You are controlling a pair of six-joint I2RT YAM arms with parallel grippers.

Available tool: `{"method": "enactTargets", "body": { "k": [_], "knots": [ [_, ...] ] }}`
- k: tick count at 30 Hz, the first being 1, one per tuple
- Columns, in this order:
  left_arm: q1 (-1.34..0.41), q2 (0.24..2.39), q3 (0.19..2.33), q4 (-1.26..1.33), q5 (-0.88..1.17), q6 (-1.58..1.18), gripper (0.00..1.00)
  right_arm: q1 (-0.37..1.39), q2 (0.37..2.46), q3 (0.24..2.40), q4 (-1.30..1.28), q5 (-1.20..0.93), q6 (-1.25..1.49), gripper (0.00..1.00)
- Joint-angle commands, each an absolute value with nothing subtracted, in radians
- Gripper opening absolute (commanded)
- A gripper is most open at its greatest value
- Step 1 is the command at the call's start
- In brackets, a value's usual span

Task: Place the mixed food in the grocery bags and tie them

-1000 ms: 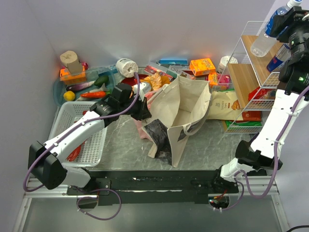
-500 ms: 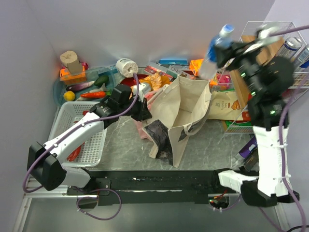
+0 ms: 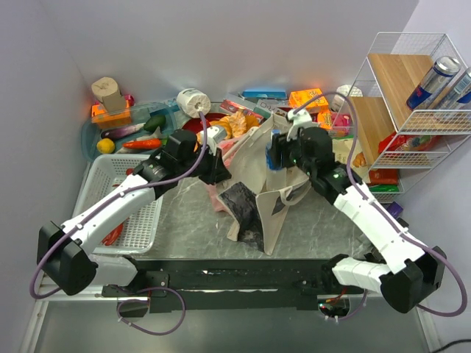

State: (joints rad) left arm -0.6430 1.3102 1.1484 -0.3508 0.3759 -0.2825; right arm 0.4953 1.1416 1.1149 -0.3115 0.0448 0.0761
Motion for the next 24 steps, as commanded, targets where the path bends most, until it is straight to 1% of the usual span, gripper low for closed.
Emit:
{"method": "enactTargets", "body": {
  "k": [1, 6, 9, 10, 12, 14, 15, 16, 17, 18, 20, 21, 24],
  "knots": [
    [-0.647, 1.262, 1.138, -0.298, 0.376, -0.282, 0.01, 0.517, 1.085, 1.054, -0.184, 0.158, 0.161, 0.07],
    [-0.647, 1.246, 1.129, -0.279, 0.408, -0.281, 0.01, 0.520, 1.136, 0.977, -0.133, 0.235, 0.158, 0.09],
    [-0.647, 1.238, 1.127, -0.278, 0.390, -0.275, 0.01, 0.520, 1.199, 1.021, -0.184, 0.251, 0.190, 0.11],
    [-0.647, 1.236, 1.129, -0.284, 0.384, -0.272, 0.01, 0.520, 1.213, 1.047, -0.199, 0.262, 0.204, 0.12],
    [-0.646, 1.235, 1.132, -0.290, 0.370, -0.264, 0.01, 0.518, 1.242, 1.066, -0.238, 0.270, 0.233, 0.19],
    [-0.646, 1.232, 1.131, -0.290, 0.365, -0.262, 0.01, 0.520, 1.252, 1.086, -0.256, 0.270, 0.241, 0.40],
    [-0.647, 1.230, 1.129, -0.288, 0.368, -0.262, 0.01, 0.519, 1.247, 1.085, -0.256, 0.258, 0.235, 0.56],
    [-0.647, 1.229, 1.129, -0.290, 0.370, -0.264, 0.01, 0.520, 1.241, 1.085, -0.255, 0.236, 0.232, 0.64],
    [-0.646, 1.232, 1.131, -0.288, 0.371, -0.265, 0.01, 0.519, 1.233, 1.085, -0.255, 0.223, 0.221, 0.75],
    [-0.647, 1.230, 1.131, -0.288, 0.374, -0.265, 0.01, 0.518, 1.214, 1.088, -0.259, 0.213, 0.213, 0.83],
    [-0.647, 1.233, 1.132, -0.287, 0.382, -0.267, 0.01, 0.520, 1.190, 1.092, -0.265, 0.192, 0.200, 0.86],
    [-0.646, 1.233, 1.131, -0.287, 0.383, -0.268, 0.01, 0.520, 1.165, 1.100, -0.268, 0.183, 0.190, 0.92],
    [-0.646, 1.235, 1.132, -0.288, 0.385, -0.270, 0.01, 0.520, 1.134, 1.138, -0.305, 0.143, 0.163, 0.98]
  ]
}}
